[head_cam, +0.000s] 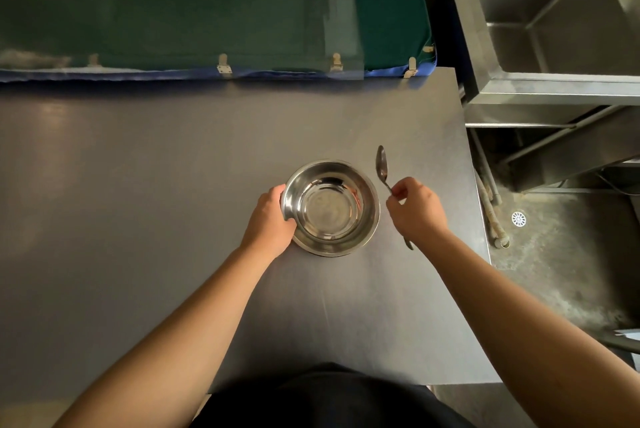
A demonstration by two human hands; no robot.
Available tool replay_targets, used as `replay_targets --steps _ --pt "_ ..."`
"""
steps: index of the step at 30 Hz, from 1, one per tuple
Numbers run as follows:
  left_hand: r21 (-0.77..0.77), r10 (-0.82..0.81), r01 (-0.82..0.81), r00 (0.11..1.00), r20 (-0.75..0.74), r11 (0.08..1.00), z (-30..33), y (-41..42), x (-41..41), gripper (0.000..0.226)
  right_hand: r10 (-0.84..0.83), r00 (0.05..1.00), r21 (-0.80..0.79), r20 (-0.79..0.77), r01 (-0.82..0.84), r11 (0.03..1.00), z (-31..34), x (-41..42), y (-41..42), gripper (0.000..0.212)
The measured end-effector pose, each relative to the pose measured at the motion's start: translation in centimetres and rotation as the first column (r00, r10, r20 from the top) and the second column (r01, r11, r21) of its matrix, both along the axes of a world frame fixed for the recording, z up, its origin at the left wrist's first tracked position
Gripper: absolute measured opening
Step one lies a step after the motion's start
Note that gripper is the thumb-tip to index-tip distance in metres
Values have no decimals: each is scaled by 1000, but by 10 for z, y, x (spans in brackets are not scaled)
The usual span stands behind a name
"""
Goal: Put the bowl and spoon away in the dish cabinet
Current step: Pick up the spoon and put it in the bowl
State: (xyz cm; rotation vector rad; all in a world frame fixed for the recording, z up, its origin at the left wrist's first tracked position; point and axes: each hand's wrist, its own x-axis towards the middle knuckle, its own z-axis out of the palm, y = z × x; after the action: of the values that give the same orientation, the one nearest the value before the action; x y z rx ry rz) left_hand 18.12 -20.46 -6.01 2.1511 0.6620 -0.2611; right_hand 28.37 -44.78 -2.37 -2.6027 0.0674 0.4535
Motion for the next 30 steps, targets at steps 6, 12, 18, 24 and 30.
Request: replay_targets --steps 6,12,18,24,30 --pt "-9 -13 13 1000 -5 1000 1 -3 -10 66 172 985 9 -29 -172 985 10 -28 35 9" --pt "-24 -15 15 1000 -2 1000 4 -4 -21 62 317 944 -70 -92 -323 944 -3 -53 55 15" --pt "-41 -6 6 1000 2 999 6 -7 -31 62 379 915 -112 -140 -395 912 -14 -66 63 11" --pt "-25 -14 14 1000 -13 1000 5 -8 -36 65 400 904 -143 -151 -421 896 -19 -74 67 11" --pt "-8 -37 36 999 -22 999 5 -5 -40 64 414 899 -124 -145 -431 894 -16 -75 68 9"
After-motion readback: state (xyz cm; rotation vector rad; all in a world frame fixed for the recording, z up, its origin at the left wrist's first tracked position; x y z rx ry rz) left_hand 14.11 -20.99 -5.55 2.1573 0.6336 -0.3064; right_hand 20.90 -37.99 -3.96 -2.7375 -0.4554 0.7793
